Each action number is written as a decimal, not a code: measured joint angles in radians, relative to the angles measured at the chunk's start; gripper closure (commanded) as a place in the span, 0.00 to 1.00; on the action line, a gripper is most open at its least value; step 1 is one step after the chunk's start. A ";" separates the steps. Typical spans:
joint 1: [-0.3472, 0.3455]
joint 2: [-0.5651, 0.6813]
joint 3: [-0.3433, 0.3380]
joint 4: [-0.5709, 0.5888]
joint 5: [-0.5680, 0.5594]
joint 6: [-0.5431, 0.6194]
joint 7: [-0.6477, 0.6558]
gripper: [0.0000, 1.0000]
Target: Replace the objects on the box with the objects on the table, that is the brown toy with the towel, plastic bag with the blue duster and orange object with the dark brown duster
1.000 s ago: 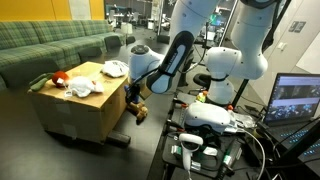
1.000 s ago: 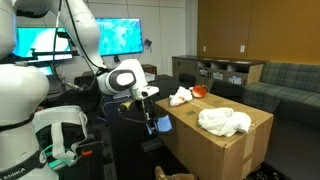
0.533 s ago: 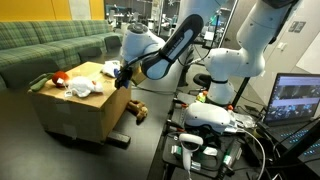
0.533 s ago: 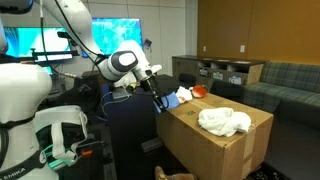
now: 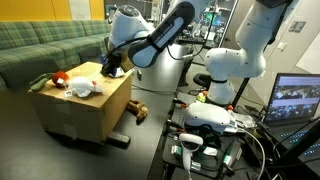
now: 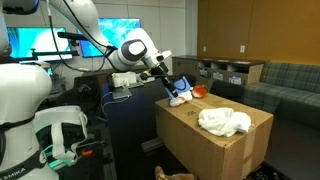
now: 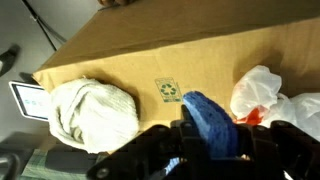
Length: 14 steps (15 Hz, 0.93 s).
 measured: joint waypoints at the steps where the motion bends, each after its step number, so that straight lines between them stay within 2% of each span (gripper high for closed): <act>1: -0.038 0.000 0.034 0.021 0.000 0.000 -0.011 0.97; 5: -0.231 0.000 0.211 0.106 0.000 0.001 -0.052 0.97; 11: -0.590 0.013 0.535 0.221 -0.010 0.001 -0.093 0.97; 14: -0.750 0.043 0.665 0.272 -0.035 0.002 -0.094 0.97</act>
